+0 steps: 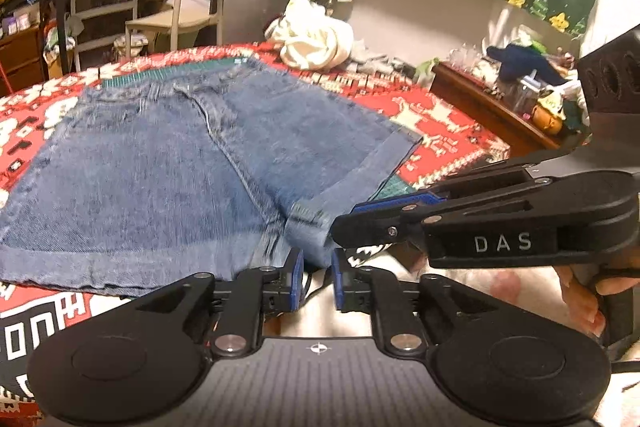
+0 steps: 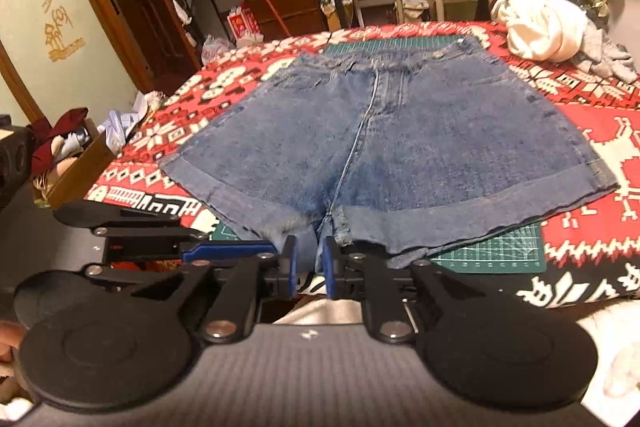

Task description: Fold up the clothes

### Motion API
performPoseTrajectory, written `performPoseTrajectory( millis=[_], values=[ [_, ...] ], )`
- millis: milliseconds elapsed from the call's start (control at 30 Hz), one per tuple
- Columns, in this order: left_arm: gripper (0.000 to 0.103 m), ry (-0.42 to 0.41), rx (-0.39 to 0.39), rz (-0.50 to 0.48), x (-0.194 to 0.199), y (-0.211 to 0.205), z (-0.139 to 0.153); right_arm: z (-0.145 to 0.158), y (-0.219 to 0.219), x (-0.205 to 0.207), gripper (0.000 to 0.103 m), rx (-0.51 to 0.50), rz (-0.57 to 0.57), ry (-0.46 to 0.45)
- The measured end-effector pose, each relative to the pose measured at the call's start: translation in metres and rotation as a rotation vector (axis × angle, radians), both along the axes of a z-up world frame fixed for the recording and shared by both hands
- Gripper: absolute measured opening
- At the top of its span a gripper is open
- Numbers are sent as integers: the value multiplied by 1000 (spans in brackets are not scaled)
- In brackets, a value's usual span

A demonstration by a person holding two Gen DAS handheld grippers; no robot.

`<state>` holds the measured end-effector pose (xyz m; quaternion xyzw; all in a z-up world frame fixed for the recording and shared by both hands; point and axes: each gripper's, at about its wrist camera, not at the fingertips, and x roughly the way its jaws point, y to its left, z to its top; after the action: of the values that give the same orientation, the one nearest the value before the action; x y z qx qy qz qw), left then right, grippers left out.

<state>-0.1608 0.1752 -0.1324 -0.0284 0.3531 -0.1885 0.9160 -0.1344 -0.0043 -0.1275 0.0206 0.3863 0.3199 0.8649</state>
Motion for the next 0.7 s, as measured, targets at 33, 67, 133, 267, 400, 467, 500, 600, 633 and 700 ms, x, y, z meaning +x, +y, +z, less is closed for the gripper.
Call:
performPoseTrajectory(
  millis=[33, 67, 133, 267, 400, 467, 500, 600, 633, 700],
  values=[
    [20, -12, -4, 5, -6, -1, 2, 3, -2, 0, 22, 4, -5, -8],
    [24, -21, -8, 12, -6, 1, 6, 5, -3, 0, 24, 7, -8, -17],
    [25, -36, -1, 30, 2, 3, 8, 9, -5, 2, 26, 11, -16, -31],
    [25, -37, -16, 68, 25, 12, 6, 7, -3, 19, 26, 4, -29, -32],
    [5, -5, -31, 132, 60, 23, -4, -4, 12, 47, 13, -55, -20, -66],
    [5, 17, -56, 148, 75, 25, -11, -9, 20, 60, 12, -98, -4, -78],
    [5, 31, -62, 157, 79, 27, -16, -12, 25, 66, 12, -116, 5, -81],
    [5, 88, -54, 170, 92, 26, -33, -26, 34, 80, 12, -139, 31, -53],
    [4, 105, -52, 173, 95, 26, -38, -31, 36, 83, 12, -151, 36, -43],
    [4, 127, -71, 159, 95, 26, -45, -40, 38, 83, 12, -162, 43, -29]
  ],
)
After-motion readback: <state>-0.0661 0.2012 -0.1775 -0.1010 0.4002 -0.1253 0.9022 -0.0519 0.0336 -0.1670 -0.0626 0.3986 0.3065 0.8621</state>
